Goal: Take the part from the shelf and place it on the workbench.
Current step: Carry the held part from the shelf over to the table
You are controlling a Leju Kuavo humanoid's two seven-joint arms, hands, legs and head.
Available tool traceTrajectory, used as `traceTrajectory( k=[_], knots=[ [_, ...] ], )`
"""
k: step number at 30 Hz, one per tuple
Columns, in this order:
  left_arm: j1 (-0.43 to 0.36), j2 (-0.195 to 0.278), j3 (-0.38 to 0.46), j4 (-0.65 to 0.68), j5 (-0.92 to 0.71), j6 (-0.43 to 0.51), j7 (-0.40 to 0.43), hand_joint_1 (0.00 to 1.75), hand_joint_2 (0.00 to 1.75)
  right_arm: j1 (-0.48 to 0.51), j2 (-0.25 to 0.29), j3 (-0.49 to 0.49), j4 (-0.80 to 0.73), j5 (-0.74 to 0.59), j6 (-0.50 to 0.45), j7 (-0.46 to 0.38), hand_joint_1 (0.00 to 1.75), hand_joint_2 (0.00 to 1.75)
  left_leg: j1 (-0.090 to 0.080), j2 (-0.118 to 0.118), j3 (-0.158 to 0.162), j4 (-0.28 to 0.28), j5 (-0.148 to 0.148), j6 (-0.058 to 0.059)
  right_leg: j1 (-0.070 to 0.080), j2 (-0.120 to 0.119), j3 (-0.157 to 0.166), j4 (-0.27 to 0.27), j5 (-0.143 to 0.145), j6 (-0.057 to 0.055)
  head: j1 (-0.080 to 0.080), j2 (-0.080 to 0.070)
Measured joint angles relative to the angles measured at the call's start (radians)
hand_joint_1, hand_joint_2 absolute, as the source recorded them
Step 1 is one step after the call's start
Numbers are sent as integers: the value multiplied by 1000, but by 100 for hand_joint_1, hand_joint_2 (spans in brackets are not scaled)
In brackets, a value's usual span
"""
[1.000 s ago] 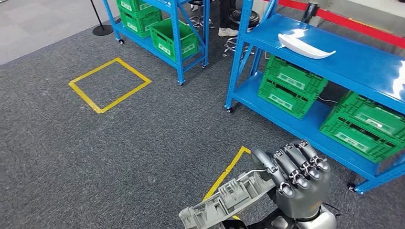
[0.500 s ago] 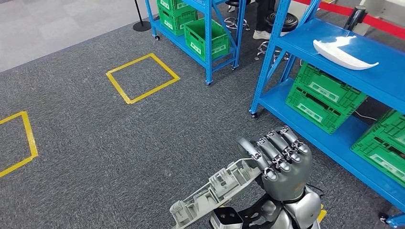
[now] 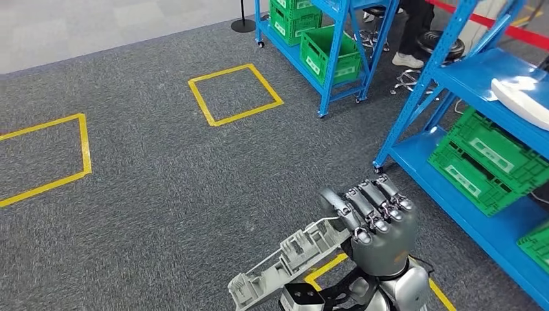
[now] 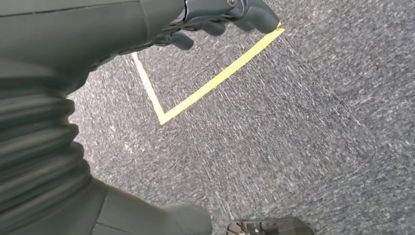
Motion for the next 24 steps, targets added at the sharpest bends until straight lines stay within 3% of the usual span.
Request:
traceTrajectory(
  k=[2, 3, 4, 5, 7, 9, 11, 12, 13, 15, 17, 19, 20, 21, 22, 24],
  knots=[
    [-11, 0, -8, -1, -7, -5, 1, 0, 175, 10, 0, 0, -6, 2, 0, 4, 175, 175, 2, -25, -4, -1, 3, 7, -2, 58, -59, 122, -61, 5, 3, 0],
    [-15, 0, -10, -2, -9, -6, 2, 0, 175, 15, 0, 0, -7, 4, 0, 5, 175, 175, 2, -38, -6, 0, 4, 9, -2, 69, -93, 184, -85, 5, 3, 0],
    [-17, 0, -12, -2, -9, -7, 4, 0, 175, 18, 0, 0, -7, 4, 0, 7, 175, 175, 1, -51, -7, 1, 5, 9, -2, 74, -116, 225, -93, 5, 3, 0],
    [-17, 1, -12, -2, -8, -7, 6, 0, 175, 19, 0, 0, -7, 4, 0, 8, 175, 175, 1, -65, -8, 3, 6, 9, -2, 77, -121, 226, -78, 3, 3, 0],
    [-17, 2, -12, -2, -6, -6, 8, 0, 175, 18, 0, 0, -7, -2, 0, 9, 175, 175, 1, -93, -8, 7, 7, 7, -3, 93, -75, 120, -6, -2, 3, 0],
    [-16, 2, -12, -2, -4, -5, 9, 0, 175, 17, 0, 0, -7, -6, 0, 9, 175, 175, 1, -119, -12, 11, 9, -1, -3, 134, -20, -1, 42, -6, 3, 0],
    [-12, 3, -12, -2, -2, -2, 13, 0, 175, 14, 0, 1, -7, -9, 0, 9, 175, 175, 4, -138, -20, 10, 15, -16, 2, 151, -6, -40, 48, -12, 4, 0],
    [-8, 4, -12, -2, -2, -1, 15, 0, 175, 13, 0, 3, -7, -10, 0, 9, 175, 175, 5, -148, -25, 7, 19, -23, 4, 142, -6, -43, 53, -18, 5, 0],
    [-2, 4, -12, -2, 0, 0, 17, 0, 175, 11, 0, 5, -7, -10, 0, 9, 175, 175, 6, -146, -28, 7, 20, -29, 4, 129, -5, -48, 57, -25, 5, 0],
    [5, 6, -11, -2, 3, 2, 20, 0, 175, 8, 0, 13, -7, -10, 0, 9, 175, 175, 4, -102, -45, 33, 0, -36, 1, 104, -2, -58, 63, -40, 1, 0],
    [7, 6, -11, -2, 4, 4, 24, 0, 175, 7, 0, 18, -6, -9, 0, 11, 175, 175, 4, -45, -92, 137, -62, -43, 3, 74, -2, -61, 64, -50, -2, 0],
    [11, 6, -10, -1, 0, 4, 32, 0, 175, 8, 0, 22, -6, -6, 0, 12, 175, 175, 7, -28, -142, 255, -114, -51, 5, 41, -3, -61, 64, -51, -2, 0],
    [15, 6, -10, -1, -3, 4, 37, 0, 175, 8, 0, 24, -6, -6, 0, 12, 175, 175, 8, -25, -146, 273, -114, -54, 5, 26, -4, -60, 63, -51, -2, 0],
    [19, 7, -10, -1, -5, 5, 40, 0, 175, 8, 0, 25, -6, -6, 0, 11, 175, 175, 10, -20, -129, 250, -96, -55, 5, 13, -4, -60, 62, -50, -2, 0],
    [22, 7, -10, 0, -6, 6, 43, 0, 175, 8, 0, 27, -6, -6, 0, 10, 175, 175, 11, -9, -94, 193, -68, -56, 4, 0, -3, -58, 61, -47, -2, 0],
    [22, 8, -10, 0, -4, 5, 39, 0, 175, 9, 0, 28, -7, -7, 0, 6, 175, 175, 10, 34, -20, 62, -25, -49, 7, -23, -1, -54, 54, -38, -2, 0]
  ],
)
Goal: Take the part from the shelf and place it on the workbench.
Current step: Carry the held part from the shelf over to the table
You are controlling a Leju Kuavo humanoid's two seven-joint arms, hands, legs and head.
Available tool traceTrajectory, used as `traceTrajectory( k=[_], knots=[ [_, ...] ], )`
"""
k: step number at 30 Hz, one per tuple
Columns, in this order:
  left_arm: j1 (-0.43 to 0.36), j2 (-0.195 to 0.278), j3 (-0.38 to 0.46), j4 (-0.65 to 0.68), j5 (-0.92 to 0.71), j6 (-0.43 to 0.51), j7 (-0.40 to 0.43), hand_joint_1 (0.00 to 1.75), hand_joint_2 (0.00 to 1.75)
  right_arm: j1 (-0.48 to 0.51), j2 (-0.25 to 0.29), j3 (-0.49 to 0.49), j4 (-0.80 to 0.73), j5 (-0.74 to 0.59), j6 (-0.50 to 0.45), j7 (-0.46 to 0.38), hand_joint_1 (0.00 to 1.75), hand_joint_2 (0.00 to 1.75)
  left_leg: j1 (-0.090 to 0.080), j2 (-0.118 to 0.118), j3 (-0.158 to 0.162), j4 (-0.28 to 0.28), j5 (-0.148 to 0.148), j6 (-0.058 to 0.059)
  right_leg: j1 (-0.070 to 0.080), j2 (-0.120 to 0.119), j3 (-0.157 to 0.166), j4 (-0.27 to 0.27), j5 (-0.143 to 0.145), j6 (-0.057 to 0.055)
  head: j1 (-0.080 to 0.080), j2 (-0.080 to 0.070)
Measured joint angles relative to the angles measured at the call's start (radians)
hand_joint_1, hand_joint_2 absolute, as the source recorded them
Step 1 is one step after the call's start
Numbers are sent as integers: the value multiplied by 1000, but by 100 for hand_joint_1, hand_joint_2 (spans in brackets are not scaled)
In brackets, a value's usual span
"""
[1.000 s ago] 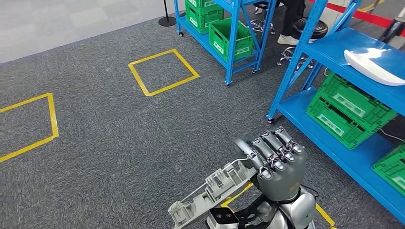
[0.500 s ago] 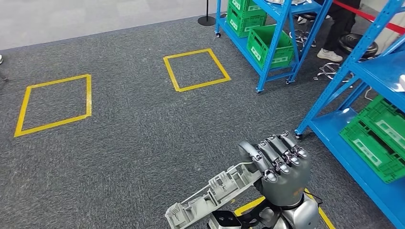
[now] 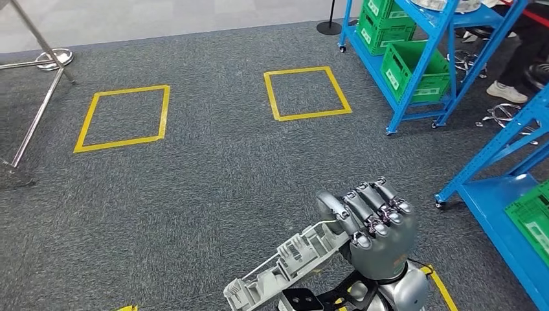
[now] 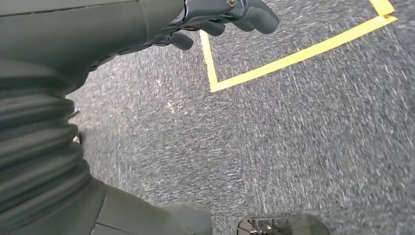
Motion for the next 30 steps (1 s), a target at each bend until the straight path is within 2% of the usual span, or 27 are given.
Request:
traceTrajectory(
  k=[1, 2, 4, 5, 7, 8, 9, 10, 11, 12, 13, 14, 16, 18, 20, 21, 22, 24, 25, 26, 27, 28, 29, 30],
  knots=[
    [-1, 1, 0, 0, 4, -4, -5, 0, 175, 1, 0, 1, 0, -2, 0, -3, 175, 175, -2, 15, 21, -38, 9, 6, 2, -9, 2, 2, -3, 6, 1, 0],
    [-1, 1, 0, 0, 9, -9, -11, 0, 175, 1, 0, 3, -1, -4, 0, -6, 175, 175, -4, 21, 28, -53, 10, 13, 4, -18, 4, 3, -5, 12, 1, 0],
    [1, 4, 1, 0, 17, -18, -21, 0, 175, 1, 0, 8, -1, -6, 0, -11, 175, 175, -6, -1, 25, -56, 14, 27, 2, -34, 10, 1, -7, 25, 2, 0],
    [2, 5, 1, 0, 18, -20, -26, 0, 175, 0, 0, 11, -1, -6, 0, -12, 175, 175, -5, -12, 26, -58, 16, 34, -1, -25, 11, 6, -13, 32, 2, 0],
    [0, 7, 2, -1, 18, -19, -34, 0, 175, -1, 0, 16, 0, -5, 0, -12, 175, 175, 0, -37, 30, -64, 23, 46, -7, 32, -8, 61, -50, 44, 4, 0],
    [-2, 7, 2, -1, 17, -19, -37, 0, 175, -1, 0, 16, 0, -5, 0, -12, 175, 175, 0, -49, 29, -64, 25, 49, -9, 68, -35, 117, -81, 47, 6, 0],
    [-4, 7, 2, -2, 17, -19, -39, 0, 175, 0, 0, 16, 0, -5, 0, -12, 175, 175, 0, -63, 27, -64, 26, 52, -10, 91, -69, 185, -112, 49, 6, 0],
    [-4, 7, 2, -2, 16, -19, -41, 0, 175, 1, 0, 16, 1, -5, 0, -12, 175, 175, -1, -77, 25, -63, 27, 53, -10, 100, -102, 245, -133, 50, 7, 0],
    [-4, 7, 2, -2, 15, -19, -43, 0, 175, 2, 0, 16, 2, -5, 0, -12, 175, 175, -1, -92, 24, -62, 27, 53, -10, 103, -122, 279, -136, 50, 7, 0],
    [-3, 7, 2, -2, 14, -18, -45, 0, 175, 2, 0, 16, 3, -5, 0, -11, 175, 175, -2, -107, 23, -60, 27, 53, -11, 104, -125, 274, -118, 50, 7, 0],
    [-3, 6, 2, -2, 11, -16, -46, 0, 175, 2, 0, 16, 4, -6, 0, -11, 175, 175, -1, -123, 23, -58, 27, 52, -12, 107, -108, 232, -84, 48, 7, 0],
    [-3, 6, 2, -2, 7, -10, -45, 0, 175, 2, 0, 16, 5, -6, 0, -11, 175, 175, -1, -138, 23, -56, 27, 51, -13, 116, -78, 164, -44, 46, 7, 0],
    [-4, 4, 2, -2, -2, 15, -34, 0, 175, 2, 0, 16, 6, -5, 0, -13, 175, 175, -1, -164, 19, -52, 28, 40, -14, 152, -26, 46, 1, 43, 7, 0],
    [-2, 3, 2, -2, -8, 41, -21, 0, 175, 2, 0, 16, 6, -3, 0, -13, 175, 175, 1, -184, 11, -54, 33, 24, -9, 167, -13, 11, 5, 36, 7, 0],
    [1, 3, 2, -1, -10, 51, -14, 0, 175, 1, 0, 16, 6, -2, 0, -12, 175, 175, 4, -196, 4, -59, 38, 11, -7, 147, -13, 5, 12, 23, 7, 0],
    [3, 4, 2, -1, -11, 53, -12, 0, 175, -1, 0, 16, 6, -1, 0, -12, 175, 175, 3, -179, -1, -52, 32, 6, -9, 135, -11, 0, 15, 15, 5, 0],
    [3, 4, 2, -1, -11, 55, -11, 0, 175, -2, 0, 16, 6, -1, 0, -11, 175, 175, 1, -150, -13, -29, 15, 3, -10, 121, -10, -5, 18, 7, 3, 0],
    [1, 5, 2, -1, -11, 58, -11, 0, 175, -1, 0, 16, 6, -3, 0, -12, 175, 175, -1, -82, -58, 72, -48, -1, -9, 92, -9, -9, 19, -3, 0, 0],
    [0, 5, 2, -1, -11, 60, -11, 0, 175, 0, 0, 17, 5, -6, 0, -14, 175, 175, -1, -67, -88, 137, -80, -3, -8, 76, -10, -9, 19, -5, -1, 0],
    [1, 5, 2, -1, -11, 61, -11, 0, 175, 1, 0, 17, 5, -10, 0, -15, 175, 175, 0, -62, -109, 188, -99, -6, -7, 60, -11, -9, 18, -6, -1, 0],
    [2, 5, 2, -1, -11, 62, -10, 0, 175, 1, 0, 17, 6, -13, 0, -16, 175, 175, 0, -58, -114, 208, -100, -8, -7, 45, -11, -8, 17, -6, -1, 0],
    [3, 6, 2, -1, -11, 63, -9, 0, 175, 1, 0, 17, 6, -15, 0, -16, 175, 175, 1, -54, -102, 193, -85, -9, -7, 31, -11, -8, 17, -5, -1, 0],
    [3, 6, 2, -1, -10, 64, -9, 0, 175, 1, 0, 17, 6, -17, 0, -18, 175, 175, 1, -46, -72, 143, -58, -9, -8, 18, -11, -7, 16, -3, -1, 0],
    [3, 7, 2, -1, -10, 65, -8, 0, 175, 0, 0, 17, 6, -18, 0, -21, 175, 175, 1, -22, -32, 72, -31, -8, -7, 5, -9, -5, 13, 0, -1, 0]
  ],
)
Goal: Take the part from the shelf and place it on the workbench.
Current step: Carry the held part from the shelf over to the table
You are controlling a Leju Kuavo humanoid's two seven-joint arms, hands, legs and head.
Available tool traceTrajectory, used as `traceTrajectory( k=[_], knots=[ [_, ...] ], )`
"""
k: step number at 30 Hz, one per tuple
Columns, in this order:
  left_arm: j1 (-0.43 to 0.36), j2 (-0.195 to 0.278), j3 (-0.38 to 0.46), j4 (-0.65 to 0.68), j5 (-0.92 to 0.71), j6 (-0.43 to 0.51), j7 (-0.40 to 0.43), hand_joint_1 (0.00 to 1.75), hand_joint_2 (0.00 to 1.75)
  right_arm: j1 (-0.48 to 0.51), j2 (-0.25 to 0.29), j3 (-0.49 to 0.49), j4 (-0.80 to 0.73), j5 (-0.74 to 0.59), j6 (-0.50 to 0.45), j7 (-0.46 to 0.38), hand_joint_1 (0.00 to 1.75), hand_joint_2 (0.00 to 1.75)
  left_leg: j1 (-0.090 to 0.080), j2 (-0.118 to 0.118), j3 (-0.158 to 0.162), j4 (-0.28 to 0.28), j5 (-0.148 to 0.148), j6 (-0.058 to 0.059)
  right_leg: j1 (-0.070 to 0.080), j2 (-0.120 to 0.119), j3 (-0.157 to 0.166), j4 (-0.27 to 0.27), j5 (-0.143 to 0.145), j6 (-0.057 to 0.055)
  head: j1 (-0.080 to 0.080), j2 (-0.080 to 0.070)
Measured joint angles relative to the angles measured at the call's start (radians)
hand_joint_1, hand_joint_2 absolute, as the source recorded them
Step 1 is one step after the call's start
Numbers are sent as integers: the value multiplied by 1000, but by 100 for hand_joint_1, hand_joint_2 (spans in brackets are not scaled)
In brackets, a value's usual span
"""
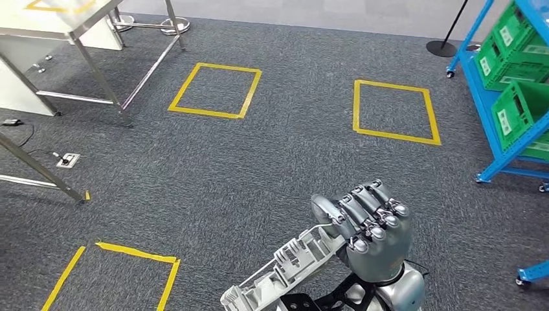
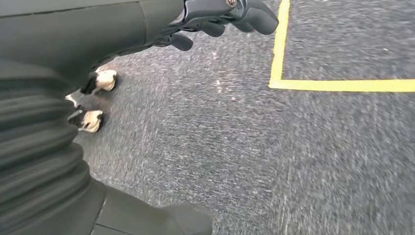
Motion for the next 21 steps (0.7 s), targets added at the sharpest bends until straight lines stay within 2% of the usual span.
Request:
traceTrajectory(
  k=[2, 3, 5, 6, 7, 8, 9, 10, 11, 12, 13, 14, 15, 17, 18, 19, 20, 21],
  knots=[
    [-2, 0, 0, 0, -1, 0, 0, 0, 175, -2, 0, -1, 0, -3, 0, -12, 175, 175, -2, 39, 56, -101, 33, 12, 5, -21, 3, 6, -7, 12, 2, 0],
    [-3, 0, 0, -1, -1, 0, -1, 0, 175, -4, 1, -1, 0, -5, 0, -19, 175, 175, -4, 49, 66, -122, 37, 21, 8, -31, 4, 8, -9, 18, 3, 0],
    [-2, 0, 0, -1, -1, 0, -2, 0, 175, -6, 5, -1, 0, -7, 0, -30, 175, 175, -6, 27, 62, -123, 40, 36, 7, -50, 9, 6, -11, 31, 4, 0],
    [-1, 0, 0, -1, -2, 0, -3, 0, 175, -8, 7, -1, 0, -8, 0, -33, 175, 175, -5, 15, 62, -125, 42, 43, 5, -42, 11, 9, -15, 38, 5, 0],
    [-1, 0, 0, -1, -2, 0, -3, 0, 175, -10, 9, -2, 0, -8, 0, -36, 175, 175, -3, 3, 63, -128, 45, 50, 1, -19, 7, 24, -28, 44, 5, 0],
    [-2, 0, 0, -1, -3, 0, -3, 0, 175, -12, 10, -2, 0, -9, 0, -38, 175, 175, 0, -10, 65, -130, 49, 56, -2, 14, -7, 59, -51, 50, 7, 0],
    [-3, 0, 1, -2, -5, 0, -3, 0, 175, -12, 11, -3, 1, -9, 0, -39, 175, 175, 1, -23, 63, -131, 51, 60, -5, 53, -31, 113, -80, 53, 9, 0],
    [-5, 0, 1, -2, -6, 0, -4, 0, 175, -12, 11, -4, 1, -10, -1, -41, 175, 175, 1, -37, 62, -130, 53, 64, -6, 76, -63, 179, -110, 55, 11, 0],
    [-6, -1, 1, -2, -8, 0, -4, 0, 175, -12, 11, -4, 3, -11, 0, -41, 175, 175, 1, -53, 60, -129, 54, 65, -6, 88, -95, 239, -130, 56, 12, 0],
    [-6, -1, 1, -2, -11, 0, -4, 0, 175, -12, 11, -5, 4, -11, 0, -42, 175, 175, 0, -69, 59, -128, 54, 65, -6, 92, -116, 272, -133, 56, 12, 0],
    [-6, -1, 1, -2, -13, 0, -4, 0, 175, -12, 11, -5, 5, -11, 0, -42, 175, 175, -1, -85, 59, -126, 54, 65, -6, 95, -120, 271, -117, 54, 12, 0],
    [-6, -1, 1, -2, -15, 0, -3, 0, 175, -12, 11, -5, 5, -12, 0, -42, 175, 175, -1, -102, 59, -125, 54, 65, -6, 100, -105, 230, -83, 51, 12, 0],
    [-6, -1, 1, -2, -18, 0, -2, 0, 175, -12, 11, -6, 5, -12, 0, -42, 175, 175, -1, -118, 59, -123, 54, 64, -6, 114, -76, 162, -44, 46, 12, 0],
    [-8, -3, 1, -2, -21, 1, 0, 0, 175, -12, 11, -6, 5, -15, 0, -42, 175, 175, 0, -146, 55, -122, 56, 55, -5, 160, -25, 44, 1, 36, 11, 0],
    [-9, -4, 1, -2, -23, 2, 0, 0, 175, -12, 11, -6, 5, -17, -1, -42, 175, 175, 2, -157, 52, -122, 58, 49, -3, 175, -14, 16, 6, 33, 11, 0],
    [-9, -5, 1, -2, -25, 3, 1, 0, 175, -12, 11, -6, 4, -18, -1, -42, 175, 175, 5, -168, 48, -124, 61, 40, -1, 179, -12, 9, 3, 30, 11, 0],
    [-9, -5, 0, -3, -27, 5, 2, 0, 175, -12, 11, -6, 4, -18, -1, -42, 175, 175, 6, -180, 43, -127, 64, 31, 1, 167, -10, 4, 6, 26, 11, 0],
    [-9, -4, 0, -3, -29, 7, 4, 0, 175, -13, 11, -7, 4, -18, -1, -43, 175, 175, 7, -178, 40, -127, 65, 25, 0, 154, -6, -2, 10, 22, 11, 0]
  ],
)
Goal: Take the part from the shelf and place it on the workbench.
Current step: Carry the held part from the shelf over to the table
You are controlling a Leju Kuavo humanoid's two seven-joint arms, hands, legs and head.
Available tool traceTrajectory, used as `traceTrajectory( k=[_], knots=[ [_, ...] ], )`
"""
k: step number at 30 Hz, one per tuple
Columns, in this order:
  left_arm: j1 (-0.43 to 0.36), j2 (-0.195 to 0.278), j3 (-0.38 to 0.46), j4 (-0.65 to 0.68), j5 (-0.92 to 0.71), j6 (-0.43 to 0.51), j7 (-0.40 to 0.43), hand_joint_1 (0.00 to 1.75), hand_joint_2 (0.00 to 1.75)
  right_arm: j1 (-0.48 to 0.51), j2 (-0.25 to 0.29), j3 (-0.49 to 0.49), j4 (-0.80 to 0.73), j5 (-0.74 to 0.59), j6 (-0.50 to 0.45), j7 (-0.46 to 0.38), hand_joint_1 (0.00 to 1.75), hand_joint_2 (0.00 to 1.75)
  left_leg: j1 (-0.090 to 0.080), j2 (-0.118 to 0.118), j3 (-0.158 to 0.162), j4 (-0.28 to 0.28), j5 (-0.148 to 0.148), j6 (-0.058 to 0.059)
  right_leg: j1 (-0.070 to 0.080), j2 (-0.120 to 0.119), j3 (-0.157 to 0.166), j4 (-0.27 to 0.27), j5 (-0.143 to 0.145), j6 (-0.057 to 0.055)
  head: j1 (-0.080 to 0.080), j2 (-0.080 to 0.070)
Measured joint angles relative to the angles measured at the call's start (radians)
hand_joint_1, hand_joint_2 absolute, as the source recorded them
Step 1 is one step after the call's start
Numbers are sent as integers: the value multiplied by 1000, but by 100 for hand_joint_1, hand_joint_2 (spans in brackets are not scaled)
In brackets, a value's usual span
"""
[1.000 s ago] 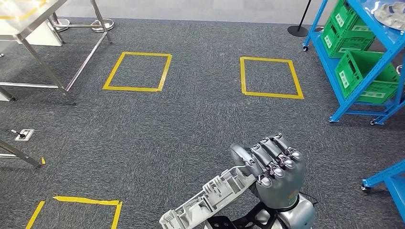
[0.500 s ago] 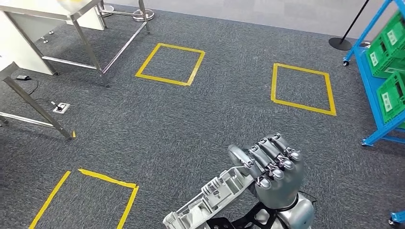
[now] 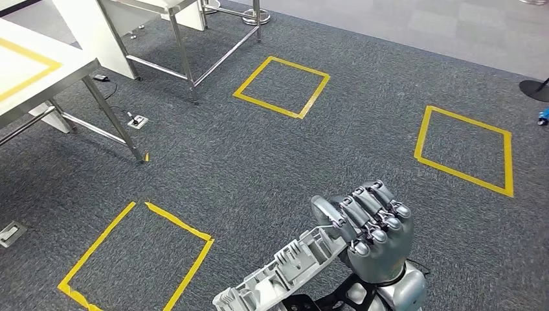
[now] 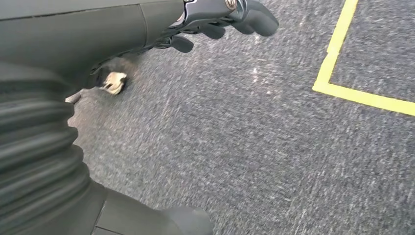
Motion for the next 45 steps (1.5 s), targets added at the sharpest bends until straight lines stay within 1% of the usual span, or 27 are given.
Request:
traceTrajectory(
  k=[2, 4, 6, 7, 9, 10, 12, 13, 15, 17, 19, 21, 22, 23, 24, 26, 28, 30, 32, 34, 35, 37, 38, 40, 42, 43, 45],
  knots=[
    [-3, 1, 0, 0, -2, 3, 1, 0, 175, -1, 1, -1, 0, 2, 0, 0, 175, 175, -4, 54, -19, 33, -25, -10, -3, -29, 9, -13, 7, -13, -5, 0],
    [-9, 2, 0, 0, -3, 4, 2, 0, 175, 0, 2, -2, -1, 4, 0, -1, 175, 175, -5, 123, -68, 136, -88, -18, -3, -61, 11, -18, 8, -23, -10, 0],
    [-11, 2, 0, 0, -4, 4, 2, 0, 175, 1, 2, -4, -1, 5, 0, -2, 175, 175, -1, 139, -114, 239, -130, -27, -2, -95, 10, -17, 6, -25, -10, 0],
    [-11, 2, 0, 0, -4, 4, 2, 0, 175, 1, 2, -5, -1, 4, 0, -2, 175, 175, 1, 143, -117, 250, -125, -31, -3, -111, 10, -16, 6, -23, -10, 0],
    [-10, 4, 0, 0, -4, 4, 2, 0, 175, 0, 2, -6, -1, 4, 0, -2, 175, 175, 5, 164, -63, 161, -72, -38, -5, -138, 11, -12, 2, -17, -10, 0],
    [-12, 4, 0, 0, -4, 4, 3, 0, 175, -1, 2, -7, -1, 4, 0, -2, 175, 175, 5, 189, -28, 98, -47, -37, -4, -150, 10, -7, -3, -11, -11, 0],
    [-14, 4, 0, -1, -4, 4, 2, 0, 175, -1, 2, -8, -1, 4, 0, -2, 175, 175, 3, 223, 15, 19, -21, -19, -1, -171, 12, 4, -12, 5, -9, 0],
    [-15, 3, 0, -1, -4, 5, 2, 0, 175, -2, 3, -9, -1, 3, 1, -1, 175, 175, 1, 225, 15, 13, -21, -7, 1, -180, 14, 7, -15, 12, -8, 0],
    [-13, 4, 0, -1, -4, 5, 2, 0, 175, -3, 3, -9, -1, 3, 1, -1, 175, 175, 0, 200, 10, 12, -18, 11, -2, -192, 20, 5, -19, 25, -7, 0],
    [-14, 4, 0, -2, -4, 5, 2, 0, 175, -4, 3, -10, -1, 3, 1, -1, 175, 175, 4, 175, 9, 8, -12, 25, -8, -146, 11, 36, -47, 38, -5, 0],
    [-16, 4, 0, -2, -8, 7, 5, 0, 175, -4, 3, -12, -1, 18, 1, 8, 175, 175, 5, 148, 7, 7, -7, 34, -12, -80, -36, 143, -109, 43, -1, 0],
    [-17, 3, 0, -1, -15, 11, 18, 0, 175, -3, 3, -14, -1, 47, 1, 34, 175, 175, 2, 119, 2, 8, -4, 37, -11, -62, -95, 261, -153, 42, 0, 0],
    [-16, 3, 0, -1, -18, 13, 27, 0, 175, -4, 2, -14, -1, 60, 1, 50, 175, 175, 1, 104, 1, 9, -3, 38, -11, -61, -106, 280, -148, 39, 0, 0],
    [-15, 3, 0, -1, -19, 16, 35, 0, 175, -4, 2, -14, -1, 67, 1, 65, 175, 175, 0, 87, 1, 10, -2, 37, -11, -58, -99, 258, -124, 35, 0, 0],
    [-14, 3, 0, -1, -19, 20, 40, 0, 175, -4, 0, -14, -1, 71, 1, 77, 175, 175, -1, 71, 1, 11, -2, 36, -10, -48, -74, 202, -87, 29, 0, 0],
    [-13, 2, 0, -1, -16, 29, 44, 0, 175, -6, -2, -13, -1, 78, 1, 93, 175, 175, -1, 42, -1, 12, 1, 30, -9, -4, -16, 71, -29, 16, -1, 0],
    [-12, 0, 0, -1, -10, 37, 44, 0, 175, -13, -6, -12, 0, 96, 1, 112, 175, 175, 3, 18, -8, 10, 7, 16, -5, 27, 7, 13, -18, 11, 0, 0],
    [-9, -1, 1, -1, -5, 44, 42, 0, 175, -27, -12, -5, 3, 120, 1, 142, 175, 175, 8, -1, -15, 4, 14, -1, -4, 14, 11, 4, -16, 5, 1, 0],
    [-7, -2, 3, 0, -3, 49, 41, 0, 175, -44, -19, 9, 9, 135, 1, 170, 175, 175, 5, 35, -30, 21, 2, -9, -7, -13, 17, -7, -7, -7, -2, 0],
    [-10, -2, 3, 0, -2, 54, 42, 0, 175, -54, -27, 19, 17, 143, 1, 190, 175, 175, 1, 105, -75, 111, -53, -13, -8, -47, 20, -13, -3, -16, -7, 0],
    [-11, -2, 3, 0, -1, 55, 42, 0, 175, -55, -31, 24, 21, 147, 1, 199, 175, 175, 1, 125, -105, 177, -86, -16, -7, -65, 19, -13, -4, -19, -9, 0],
    [-8, -2, 4, 0, 3, 57, 42, 0, 175, -55, -38, 34, 29, 157, 1, 218, 175, 175, 2, 139, -141, 265, -114, -23, -6, -99, 18, -13, -5, -20, -9, 0],
    [-5, -2, 5, 0, 5, 57, 45, 0, 175, -55, -42, 41, 30, 164, 1, 230, 175, 175, 2, 144, -132, 259, -101, -25, -6, -114, 19, -12, -6, -20, -9, 0],
    [-1, -1, 9, 0, 6, 53, 56, 0, 175, -59, -50, 55, 32, 182, 1, 261, 175, 175, 3, 172, -64, 146, -46, -26, -6, -141, 20, -8, -10, -14, -10, 0],
    [-2, 0, 11, 0, 3, 45, 64, 0, 175, -68, -61, 71, 36, 198, 1, 290, 175, 175, -1, 210, -3, 38, -14, -13, -1, -162, 19, 1, -18, -2, -9, 0],
    [-4, 0, 12, 0, 0, 41, 68, 0, 175, -73, -68, 78, 40, 202, 1, 302, 175, 175, -3, 219, 8, 17, -12, -3, 3, -170, 19, 4, -21, 4, -7, 0],
    [-4, 0, 13, 0, -3, 34, 72, 0, 175, -79, -85, 93, 49, 205, 1, 320, 175, 175, -5, 203, 5, 14, -13, 15, 6, -184, 21, 4, -22, 14, -4, 0]
  ],
)
